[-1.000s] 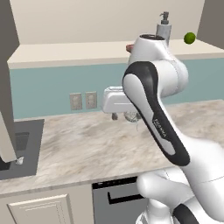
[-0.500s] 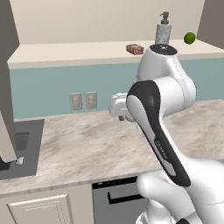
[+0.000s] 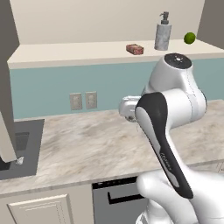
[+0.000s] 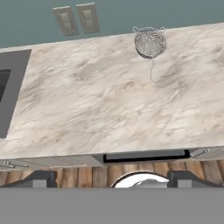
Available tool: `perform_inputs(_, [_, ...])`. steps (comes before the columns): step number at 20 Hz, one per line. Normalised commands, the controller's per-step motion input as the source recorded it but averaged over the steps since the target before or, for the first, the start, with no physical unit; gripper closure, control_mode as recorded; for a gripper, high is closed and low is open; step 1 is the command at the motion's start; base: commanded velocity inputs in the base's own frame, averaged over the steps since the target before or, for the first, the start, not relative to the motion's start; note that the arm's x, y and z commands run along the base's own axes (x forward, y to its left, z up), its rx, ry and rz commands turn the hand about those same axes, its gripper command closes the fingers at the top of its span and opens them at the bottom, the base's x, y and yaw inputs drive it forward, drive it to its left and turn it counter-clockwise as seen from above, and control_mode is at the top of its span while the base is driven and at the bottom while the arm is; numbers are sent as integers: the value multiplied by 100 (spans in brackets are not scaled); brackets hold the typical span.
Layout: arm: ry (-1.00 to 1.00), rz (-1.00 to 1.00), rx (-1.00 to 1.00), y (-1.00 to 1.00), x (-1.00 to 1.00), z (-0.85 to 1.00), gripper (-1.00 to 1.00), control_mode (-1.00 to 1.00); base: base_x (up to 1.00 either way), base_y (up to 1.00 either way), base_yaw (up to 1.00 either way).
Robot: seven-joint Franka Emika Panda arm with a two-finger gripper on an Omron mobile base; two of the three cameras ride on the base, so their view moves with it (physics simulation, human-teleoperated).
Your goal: Pick the bar soap and soap dispenser from the cabinet and place them on the counter.
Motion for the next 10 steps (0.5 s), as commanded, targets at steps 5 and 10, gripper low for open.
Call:
perform_inputs(5, [-2,-5,0,-32,5,21,-100,-100,0,0,0])
perform_inputs(10, [-3,-5,0,-30,6,22,-100,-100,0,0,0])
